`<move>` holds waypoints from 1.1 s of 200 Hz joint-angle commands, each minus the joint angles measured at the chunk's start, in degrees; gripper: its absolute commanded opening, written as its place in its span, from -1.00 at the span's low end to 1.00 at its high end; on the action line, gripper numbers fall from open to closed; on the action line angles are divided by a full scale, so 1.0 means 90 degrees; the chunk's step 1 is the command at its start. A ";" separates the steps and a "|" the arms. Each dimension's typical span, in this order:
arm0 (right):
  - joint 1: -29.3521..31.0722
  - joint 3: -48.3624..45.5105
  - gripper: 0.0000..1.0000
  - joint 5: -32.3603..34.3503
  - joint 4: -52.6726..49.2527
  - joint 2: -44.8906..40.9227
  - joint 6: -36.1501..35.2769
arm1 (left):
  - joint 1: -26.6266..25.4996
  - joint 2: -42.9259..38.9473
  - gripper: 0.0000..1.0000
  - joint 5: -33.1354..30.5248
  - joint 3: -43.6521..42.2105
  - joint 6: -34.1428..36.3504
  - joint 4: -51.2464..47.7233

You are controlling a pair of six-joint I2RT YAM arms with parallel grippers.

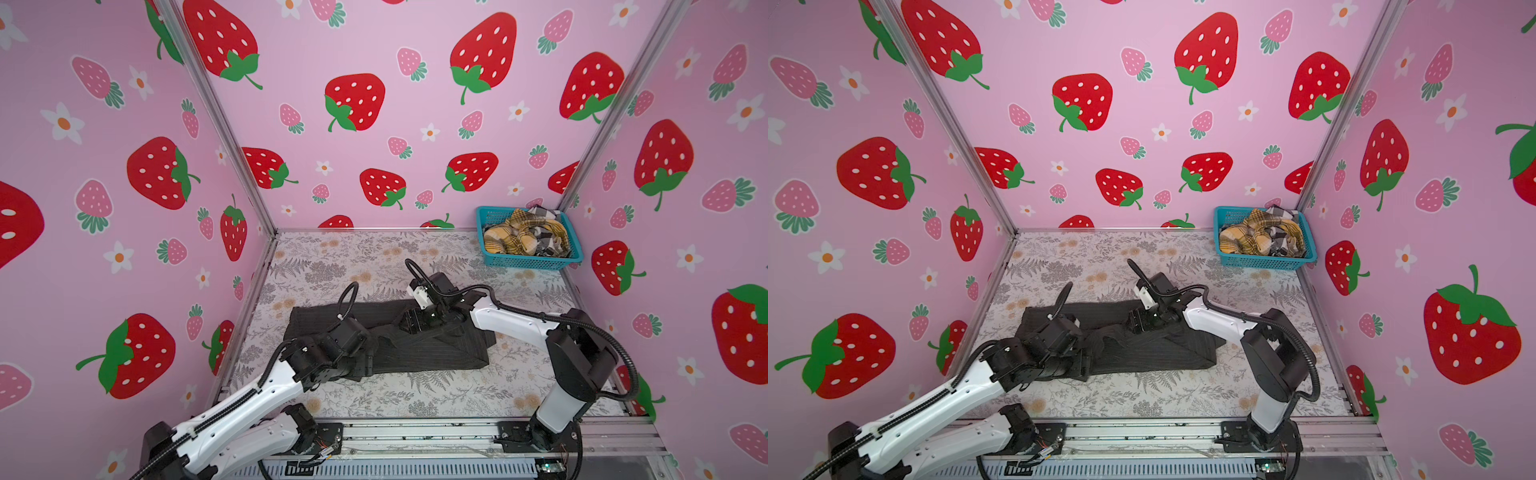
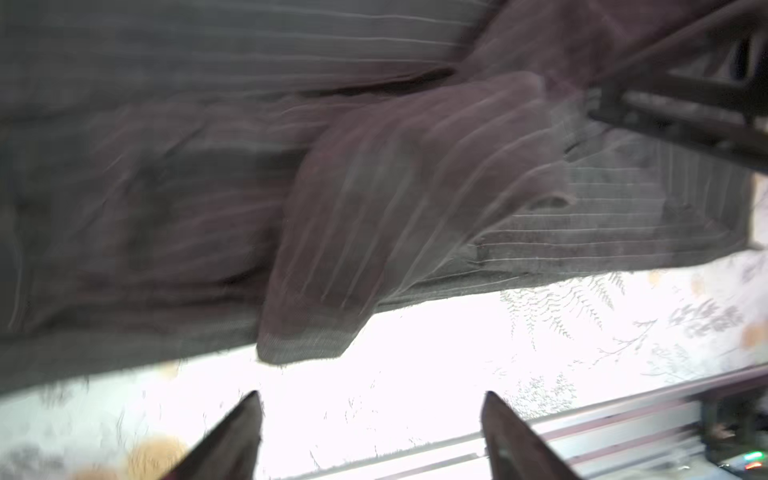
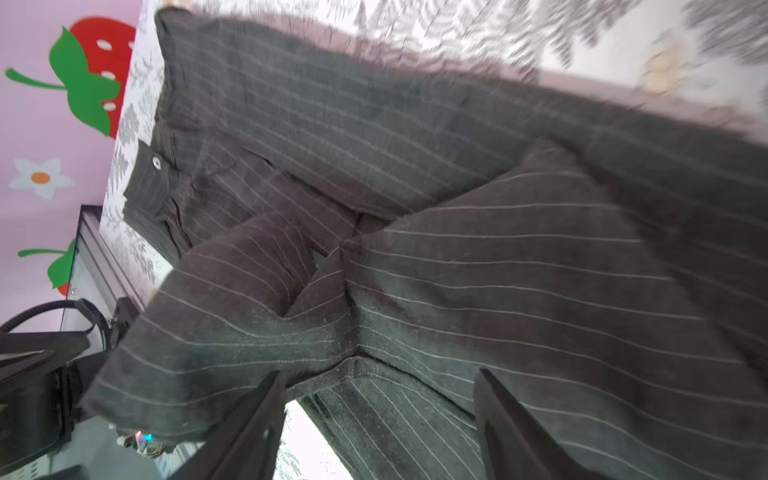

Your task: Fold and stack the long sleeve shirts

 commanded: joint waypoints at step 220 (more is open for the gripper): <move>-0.1615 -0.1066 0.32 0.0335 0.0014 -0.0162 -0.0179 | 0.2918 0.1216 -0.19 0.2438 -0.1329 -0.2466 0.2458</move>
